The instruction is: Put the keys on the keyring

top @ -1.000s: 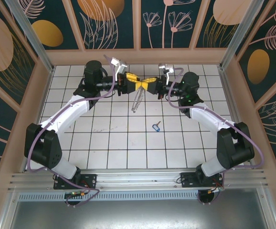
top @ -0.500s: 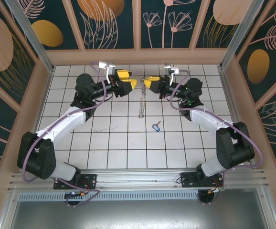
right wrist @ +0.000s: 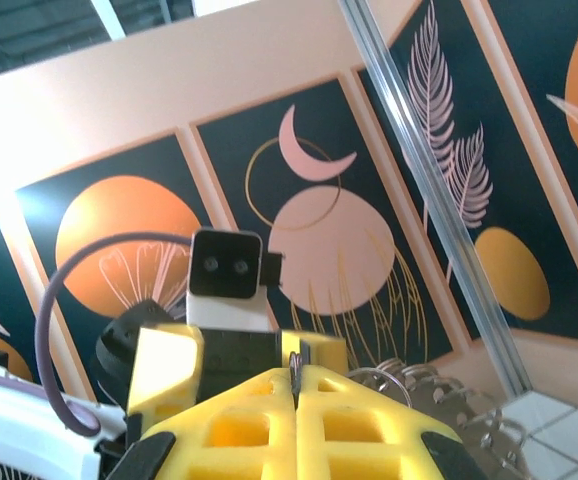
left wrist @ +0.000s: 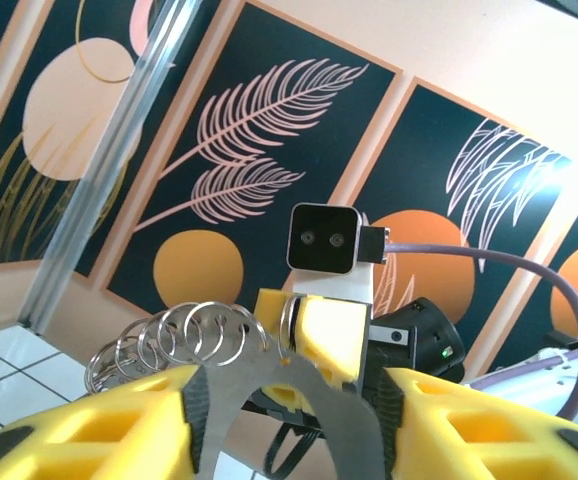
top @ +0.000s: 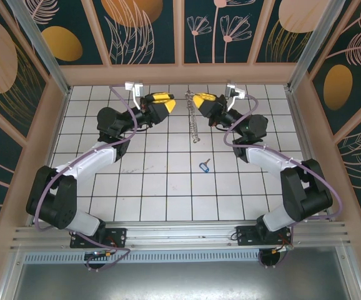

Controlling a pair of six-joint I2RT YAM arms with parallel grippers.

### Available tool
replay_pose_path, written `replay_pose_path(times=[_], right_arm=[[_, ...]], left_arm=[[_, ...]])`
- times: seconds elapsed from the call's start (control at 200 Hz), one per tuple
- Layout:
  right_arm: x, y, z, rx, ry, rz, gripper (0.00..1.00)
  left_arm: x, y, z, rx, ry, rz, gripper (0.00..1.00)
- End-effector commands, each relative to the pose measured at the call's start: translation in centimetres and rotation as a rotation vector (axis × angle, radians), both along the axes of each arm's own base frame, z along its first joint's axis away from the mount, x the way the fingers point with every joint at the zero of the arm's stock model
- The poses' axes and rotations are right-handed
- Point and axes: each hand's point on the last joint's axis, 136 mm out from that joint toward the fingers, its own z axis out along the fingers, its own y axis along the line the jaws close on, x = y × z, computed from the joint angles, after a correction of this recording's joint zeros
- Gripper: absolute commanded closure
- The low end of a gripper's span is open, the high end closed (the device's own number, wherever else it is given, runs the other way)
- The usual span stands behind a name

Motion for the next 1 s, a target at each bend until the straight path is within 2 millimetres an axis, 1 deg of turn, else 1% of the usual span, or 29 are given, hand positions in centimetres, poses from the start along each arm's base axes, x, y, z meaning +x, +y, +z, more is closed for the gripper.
replay_pose_path(times=[0.0, 0.18, 0.355, 0.631, 0.896, 0.901, 0.911, 0.996], right_arm=[[-0.8, -0.5, 2.1, 0.115, -0.060, 0.001, 1.00], [-0.4, 0.5, 1.5, 0.130, -0.039, 0.031, 1.00], [-0.3, 1.2, 1.1, 0.132, -0.026, 0.050, 1.00], [-0.4, 1.3, 0.9, 0.124, -0.025, 0.048, 1.00], [-0.5, 1.3, 0.8, 0.118, -0.026, 0.056, 1.00], [-0.5, 1.3, 0.8, 0.119, -0.026, 0.056, 1.00], [-0.6, 1.3, 0.9, 0.118, -0.027, 0.058, 1.00], [-0.6, 1.4, 0.8, 0.117, -0.026, 0.061, 1.00]], left_arm=[[-1.0, -0.4, 1.1, -0.041, -0.043, -0.042, 0.55], [-1.4, -1.1, 1.2, -0.046, -0.047, -0.069, 0.60], [-1.3, -1.7, 0.8, -0.049, -0.036, -0.075, 0.60], [-0.5, -1.6, 0.5, -0.064, -0.030, -0.045, 0.60], [0.3, -2.0, -0.7, -0.055, 0.005, -0.042, 0.59], [0.4, -2.0, -0.1, -0.061, -0.006, -0.041, 0.59], [0.3, -2.0, 0.3, -0.066, -0.016, -0.042, 0.59], [0.5, -2.1, 0.5, -0.068, -0.017, -0.042, 0.59]])
